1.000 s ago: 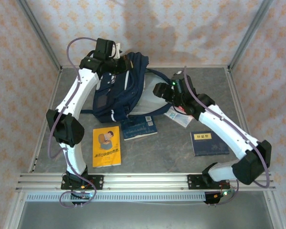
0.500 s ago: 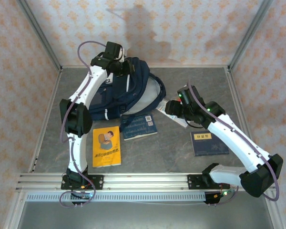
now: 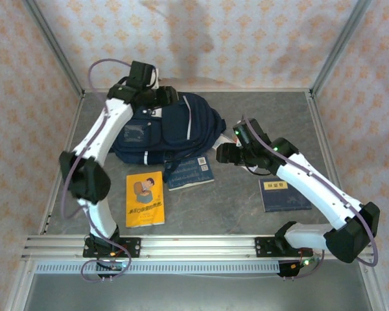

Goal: Pack the student bag

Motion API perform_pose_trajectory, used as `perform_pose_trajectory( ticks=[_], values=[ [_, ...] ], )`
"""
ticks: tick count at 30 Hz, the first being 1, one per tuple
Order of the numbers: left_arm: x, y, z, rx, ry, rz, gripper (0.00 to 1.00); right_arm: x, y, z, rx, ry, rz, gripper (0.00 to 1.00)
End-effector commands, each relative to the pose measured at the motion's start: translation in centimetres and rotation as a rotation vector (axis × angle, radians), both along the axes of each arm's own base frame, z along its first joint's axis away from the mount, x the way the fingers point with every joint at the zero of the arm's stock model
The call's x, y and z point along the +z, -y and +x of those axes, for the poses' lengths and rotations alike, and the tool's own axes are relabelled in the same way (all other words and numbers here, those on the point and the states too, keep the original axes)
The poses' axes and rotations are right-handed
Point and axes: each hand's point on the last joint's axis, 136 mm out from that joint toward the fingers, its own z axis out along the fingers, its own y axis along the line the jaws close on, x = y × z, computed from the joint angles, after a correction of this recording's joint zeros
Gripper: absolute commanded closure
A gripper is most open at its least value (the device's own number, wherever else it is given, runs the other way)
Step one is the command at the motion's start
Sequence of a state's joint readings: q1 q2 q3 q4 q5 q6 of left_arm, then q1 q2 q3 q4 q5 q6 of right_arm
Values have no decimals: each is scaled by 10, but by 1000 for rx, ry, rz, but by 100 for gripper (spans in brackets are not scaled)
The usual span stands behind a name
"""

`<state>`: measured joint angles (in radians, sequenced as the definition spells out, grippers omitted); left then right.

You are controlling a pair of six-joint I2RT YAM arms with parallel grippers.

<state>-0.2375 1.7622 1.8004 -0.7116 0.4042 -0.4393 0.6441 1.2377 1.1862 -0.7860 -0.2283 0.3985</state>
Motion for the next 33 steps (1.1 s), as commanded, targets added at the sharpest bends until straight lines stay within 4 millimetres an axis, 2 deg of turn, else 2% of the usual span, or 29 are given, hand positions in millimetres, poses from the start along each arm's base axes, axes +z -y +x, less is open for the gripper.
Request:
perform_pose_trajectory(
  ticks=[1, 2, 4, 6, 8, 11, 13, 16, 20, 25, 30, 33],
  values=[
    [-6, -29, -41, 87, -27, 79, 49, -11, -22, -7, 81, -27, 21, 32],
    [-16, -38, -58, 117, -57, 101, 49, -18, -27, -10, 103, -47, 3, 33],
    [-50, -56, -91, 174, -137, 144, 47, -30, -36, -17, 144, -77, -38, 34],
    [-89, -78, -128, 260, -239, 184, 44, -39, -48, -23, 185, -98, -53, 34],
    [-125, -91, -159, 310, -330, 170, 42, -45, -60, -27, 219, -116, -47, 34],
    [-166, -104, -195, 371, -411, 150, 37, -56, -73, -31, 246, -161, -42, 34],
    [-186, -112, -210, 402, -448, 161, 35, -65, -79, -34, 267, -196, -47, 34],
    [-208, -123, -224, 438, -495, 198, 32, -75, -84, -37, 283, -239, -61, 34],
    [-236, -128, -242, 443, -576, 228, 32, -84, -88, -38, 288, -256, -55, 33],
    [-258, -132, -256, 439, -627, 263, 32, -99, -93, -43, 305, -305, -39, 32],
    [-267, -120, -261, 426, -665, 195, 32, -112, -104, -46, 334, -358, -18, 30],
    [-277, -103, -266, 408, -706, 93, 33, -119, -116, -48, 359, -387, 6, 30]
  ],
)
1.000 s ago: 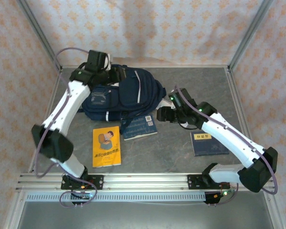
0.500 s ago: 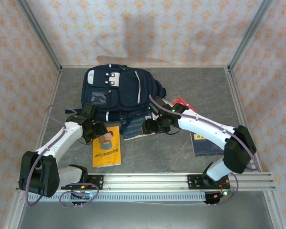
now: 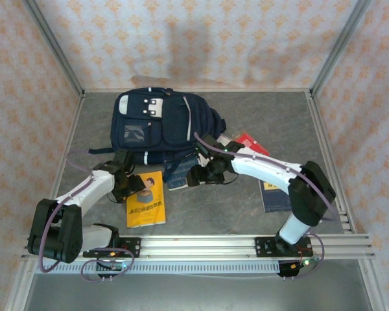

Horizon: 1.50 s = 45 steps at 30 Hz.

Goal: Pack the student bag

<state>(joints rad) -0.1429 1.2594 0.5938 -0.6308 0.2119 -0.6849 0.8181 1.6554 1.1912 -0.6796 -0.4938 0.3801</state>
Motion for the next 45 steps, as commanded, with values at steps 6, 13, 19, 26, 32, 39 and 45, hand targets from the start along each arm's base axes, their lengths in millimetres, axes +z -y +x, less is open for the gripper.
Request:
perform_pose_trajectory(
  ticks=[6, 13, 19, 26, 32, 39, 45],
  values=[
    [-26, 37, -16, 60, -35, -227, 36, -16, -39, -7, 93, -65, 37, 30],
    [-14, 67, -8, -101, 4, -236, 42, -26, -68, -7, 129, -138, 101, 32],
    [-10, 96, -13, -189, 15, -273, 48, -32, -84, -12, 132, -199, 179, 34],
    [-9, 100, -19, -165, 15, -310, 51, -55, -87, -17, 102, -258, 174, 35],
    [-13, 104, -19, -146, 25, -347, 54, -62, -97, -22, 105, -270, 182, 35],
    [-16, 108, -19, -159, 12, -363, 57, -43, -108, -20, 137, -245, 200, 37],
    [-18, 106, -20, -173, 4, -347, 59, -6, -105, -23, 165, -209, 239, 42]
  ],
)
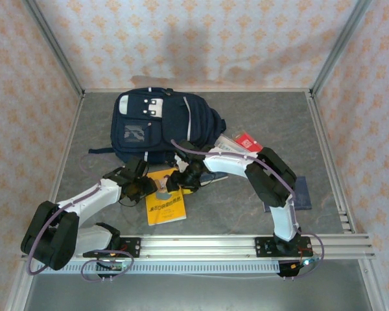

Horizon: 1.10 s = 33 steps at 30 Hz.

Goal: Pack the student bag

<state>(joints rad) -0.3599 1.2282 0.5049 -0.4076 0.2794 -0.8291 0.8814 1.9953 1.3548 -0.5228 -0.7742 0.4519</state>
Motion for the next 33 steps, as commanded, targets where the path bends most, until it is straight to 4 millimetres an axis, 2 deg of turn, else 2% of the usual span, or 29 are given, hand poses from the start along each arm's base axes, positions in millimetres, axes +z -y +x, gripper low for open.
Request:
perform_pose_trajectory(
  ticks=[1, 8, 14, 17, 21, 22, 23, 27, 30, 33],
  values=[
    [-14, 42, -27, -100, -125, -193, 59, 43, -15, -10, 58, 39, 99, 43],
    [-14, 39, -29, -126, -141, -165, 60, 55, -15, -10, 57, 63, 121, 53],
    [-6, 38, -27, -133, -129, -159, 61, 44, -21, -12, 68, 15, 117, 71],
    [-1, 38, -25, -126, -112, -164, 62, 41, -25, -11, 68, -3, 123, 75],
    [7, 36, -25, -129, -106, -151, 63, 39, -20, -8, 78, 25, 85, 96],
    [11, 34, -24, -128, -101, -142, 63, 39, -16, -6, 73, 33, 69, 100],
    [15, 32, -24, -125, -93, -131, 62, 38, -14, -5, 68, 37, 58, 100],
    [47, 8, -21, -85, -42, -40, 46, 48, -10, 1, 45, 42, 74, 100],
    [71, -13, -19, -49, 0, 30, 38, 68, -12, 9, 31, 59, 123, 100],
    [92, -24, -14, -32, 47, 69, 35, 92, -13, 17, 8, 68, 187, 100]
  ],
)
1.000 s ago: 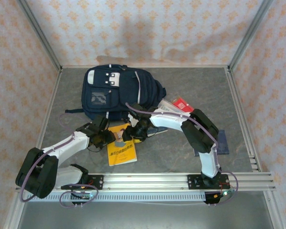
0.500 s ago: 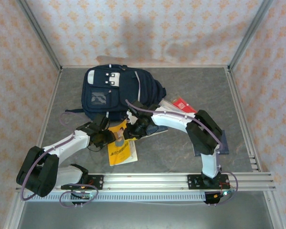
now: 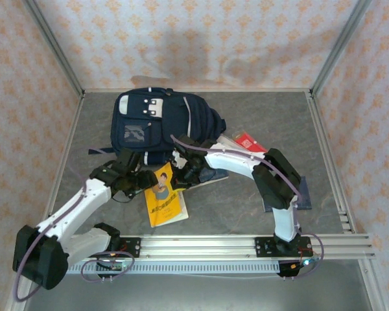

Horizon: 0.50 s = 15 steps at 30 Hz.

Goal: Pack the student bag

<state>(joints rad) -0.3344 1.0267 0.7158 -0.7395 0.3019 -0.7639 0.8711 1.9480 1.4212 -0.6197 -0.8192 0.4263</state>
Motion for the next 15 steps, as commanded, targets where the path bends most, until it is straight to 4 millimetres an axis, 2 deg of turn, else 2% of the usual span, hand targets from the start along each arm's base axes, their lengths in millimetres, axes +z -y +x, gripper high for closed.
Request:
perform_pose_trajectory(
  ticks=[1, 3, 9, 12, 15],
  values=[
    [14, -22, -10, 13, -18, 101, 34, 63, -9, 22, -32, 77, 161, 100],
    [22, -21, -6, 7, -3, 90, 33, 79, -7, 28, -53, 80, 201, 100],
    [49, 2, 12, -73, 70, -24, 29, 133, 6, 37, -102, 108, 319, 100],
    [68, 14, 21, -122, 111, -68, 16, 154, 14, 37, -110, 132, 353, 100],
    [87, 23, 33, -151, 160, -107, 13, 172, 26, 40, -126, 160, 376, 100]
  ],
)
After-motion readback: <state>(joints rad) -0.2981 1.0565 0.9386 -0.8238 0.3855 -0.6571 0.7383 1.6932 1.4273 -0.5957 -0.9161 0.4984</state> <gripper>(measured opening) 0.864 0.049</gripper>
